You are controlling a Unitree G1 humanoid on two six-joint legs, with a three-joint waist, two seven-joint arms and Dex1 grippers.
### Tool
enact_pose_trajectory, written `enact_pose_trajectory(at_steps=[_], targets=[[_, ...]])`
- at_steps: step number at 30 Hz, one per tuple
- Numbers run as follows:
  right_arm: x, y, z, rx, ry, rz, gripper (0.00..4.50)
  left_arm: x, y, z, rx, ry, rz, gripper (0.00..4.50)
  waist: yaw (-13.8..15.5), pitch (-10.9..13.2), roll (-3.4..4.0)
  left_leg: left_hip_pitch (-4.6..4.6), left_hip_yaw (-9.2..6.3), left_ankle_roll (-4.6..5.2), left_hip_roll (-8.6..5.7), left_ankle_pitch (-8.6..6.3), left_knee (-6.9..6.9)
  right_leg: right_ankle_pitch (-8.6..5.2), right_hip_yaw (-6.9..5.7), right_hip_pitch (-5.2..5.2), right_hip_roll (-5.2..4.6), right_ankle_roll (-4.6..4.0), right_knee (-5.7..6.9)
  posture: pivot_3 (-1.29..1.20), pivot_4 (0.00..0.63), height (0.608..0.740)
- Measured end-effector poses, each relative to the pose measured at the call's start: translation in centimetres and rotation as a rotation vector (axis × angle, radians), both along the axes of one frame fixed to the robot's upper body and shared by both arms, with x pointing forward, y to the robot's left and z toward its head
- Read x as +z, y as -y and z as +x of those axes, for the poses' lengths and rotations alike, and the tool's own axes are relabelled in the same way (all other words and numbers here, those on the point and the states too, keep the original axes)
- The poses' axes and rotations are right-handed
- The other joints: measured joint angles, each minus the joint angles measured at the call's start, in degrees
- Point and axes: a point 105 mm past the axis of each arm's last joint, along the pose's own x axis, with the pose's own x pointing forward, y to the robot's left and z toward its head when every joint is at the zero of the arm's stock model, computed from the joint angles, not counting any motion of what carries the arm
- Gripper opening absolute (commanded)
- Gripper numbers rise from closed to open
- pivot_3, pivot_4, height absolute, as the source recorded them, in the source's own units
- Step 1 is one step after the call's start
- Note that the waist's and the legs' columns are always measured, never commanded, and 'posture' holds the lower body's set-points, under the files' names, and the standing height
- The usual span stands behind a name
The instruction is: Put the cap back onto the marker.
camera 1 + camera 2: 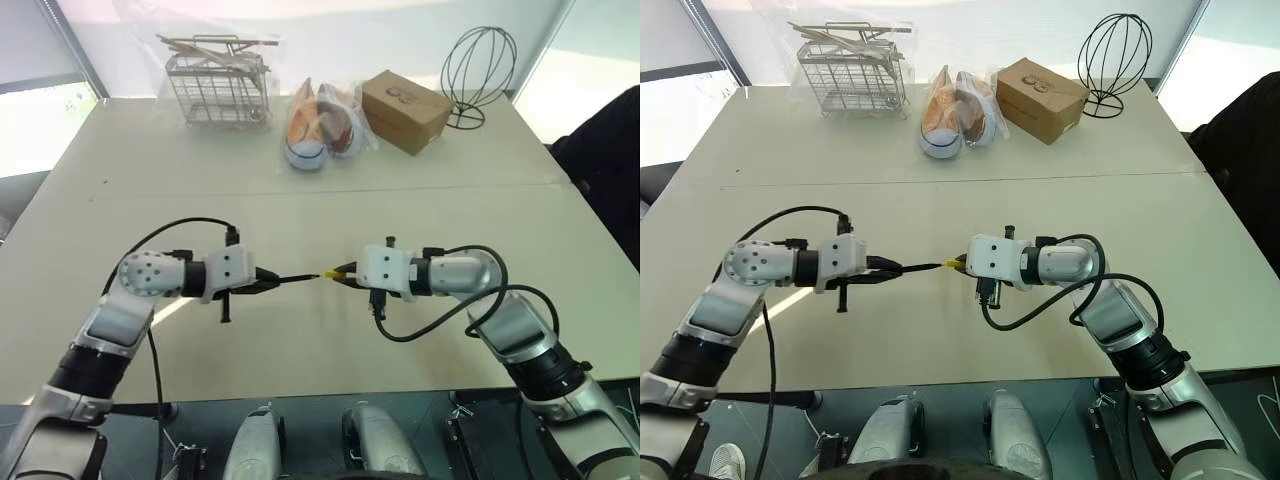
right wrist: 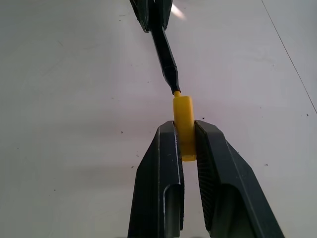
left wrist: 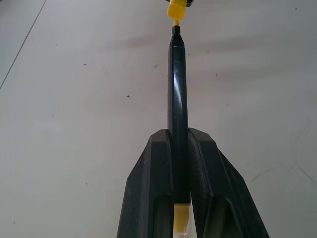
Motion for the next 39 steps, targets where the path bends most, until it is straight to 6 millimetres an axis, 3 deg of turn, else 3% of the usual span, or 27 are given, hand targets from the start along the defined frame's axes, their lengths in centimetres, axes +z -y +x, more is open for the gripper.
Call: enact_pose_trajectory(at_steps=[28, 39], targets=[[0.1, -0.4, 0.4, -0.005, 0.030, 0.006, 0.03, 0.2, 0.6, 0.4, -0.024, 0.021, -0.014, 0.00, 0.00, 0.00, 0.00, 0.00, -0.01, 0.01, 0.01, -0.01, 0.04, 0.00, 0.00, 0.02, 0.02, 0.00, 0.01, 0.00, 0.150, 0.740], [0.0, -0.3, 0.1, 0.025, 0.012, -0.020, 0.03, 0.6, 1.5, 0.8, -0.121, 0.169, 0.050, 0.00, 0.00, 0.00, 0.00, 0.00, -0.01, 0.01, 0.01, -0.01, 0.05, 0.00, 0.00, 0.02, 0.03, 0.00, 0.01, 0.00, 0.150, 0.740]])
